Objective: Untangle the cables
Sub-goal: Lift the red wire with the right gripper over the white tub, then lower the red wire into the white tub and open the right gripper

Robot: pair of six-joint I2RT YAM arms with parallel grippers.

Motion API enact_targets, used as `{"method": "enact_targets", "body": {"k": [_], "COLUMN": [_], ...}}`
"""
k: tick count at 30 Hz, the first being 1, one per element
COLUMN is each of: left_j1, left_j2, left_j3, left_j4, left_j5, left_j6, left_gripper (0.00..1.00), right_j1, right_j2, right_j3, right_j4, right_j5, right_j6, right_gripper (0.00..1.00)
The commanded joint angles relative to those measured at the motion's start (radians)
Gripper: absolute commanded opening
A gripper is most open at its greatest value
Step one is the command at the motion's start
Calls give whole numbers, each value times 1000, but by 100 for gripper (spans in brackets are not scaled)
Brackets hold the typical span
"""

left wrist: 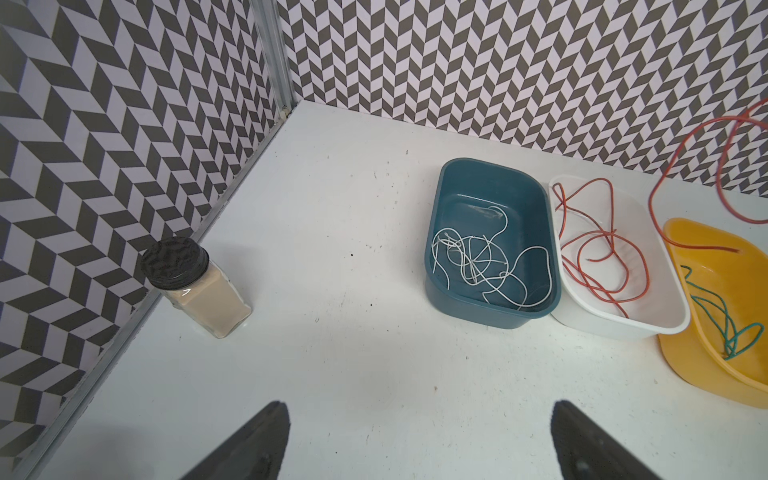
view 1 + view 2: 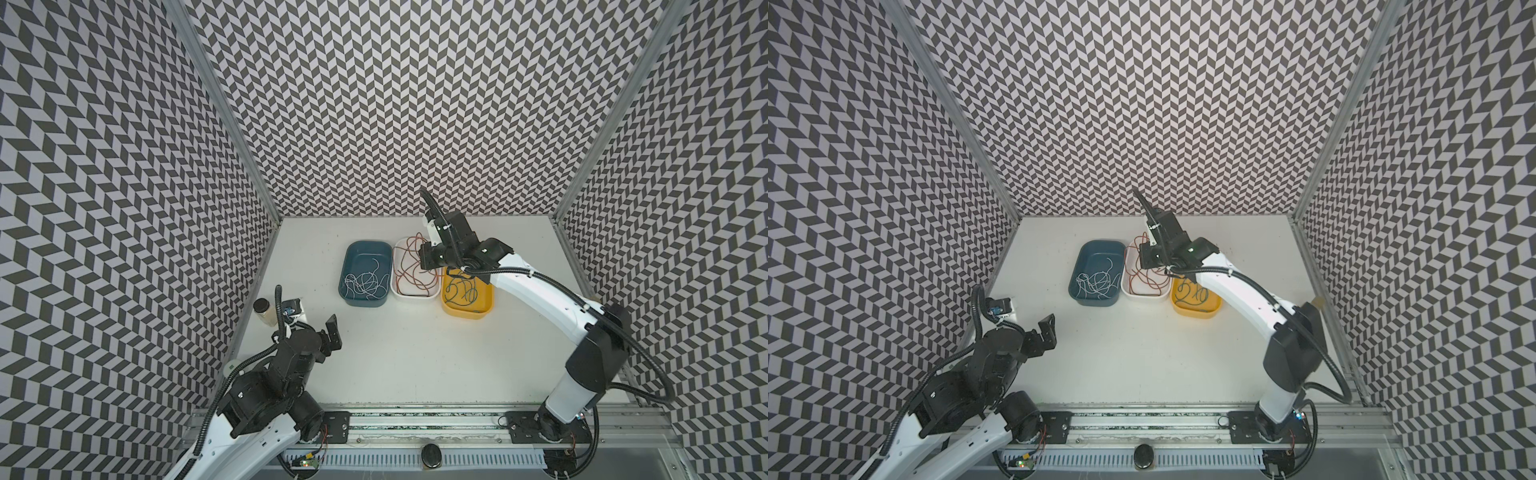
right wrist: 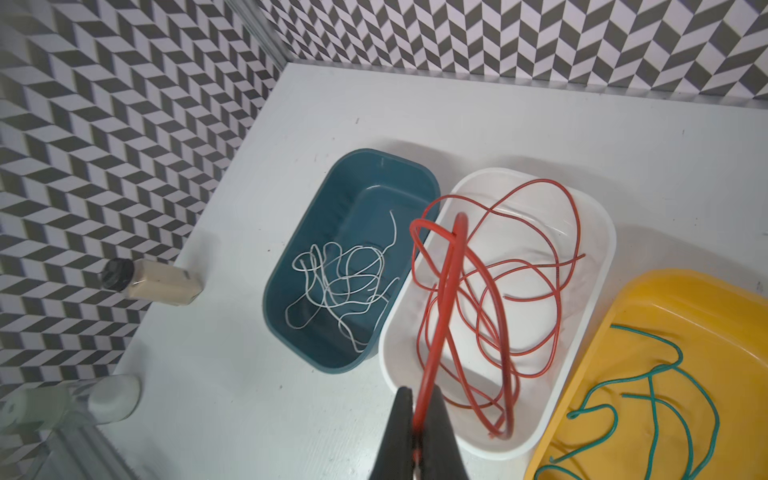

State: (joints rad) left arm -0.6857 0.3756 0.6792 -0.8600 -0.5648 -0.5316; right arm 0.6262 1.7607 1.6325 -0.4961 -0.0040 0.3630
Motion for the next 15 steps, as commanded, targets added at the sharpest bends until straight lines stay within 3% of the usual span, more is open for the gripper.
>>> {"method": "enact_targets", "body": {"k": [1, 8, 15], "left_j1": [5, 6, 5], "left_j2": [5, 9, 9], "left_j3": [-5, -6, -6], "left_j4": [7, 8, 8], "left_j5": [-8, -7, -7], "left_j6": [-2, -3, -3], "left_gripper": [100, 100, 100], "right_j1": [-28, -40, -40], "right_j2": [67, 178, 172], "right_j3": [46, 68, 81], "right_j4": [5, 28, -31], "right_j5": [-37, -70, -75], "right_j6": [1, -21, -47], "right_gripper": [0, 0, 21]}}
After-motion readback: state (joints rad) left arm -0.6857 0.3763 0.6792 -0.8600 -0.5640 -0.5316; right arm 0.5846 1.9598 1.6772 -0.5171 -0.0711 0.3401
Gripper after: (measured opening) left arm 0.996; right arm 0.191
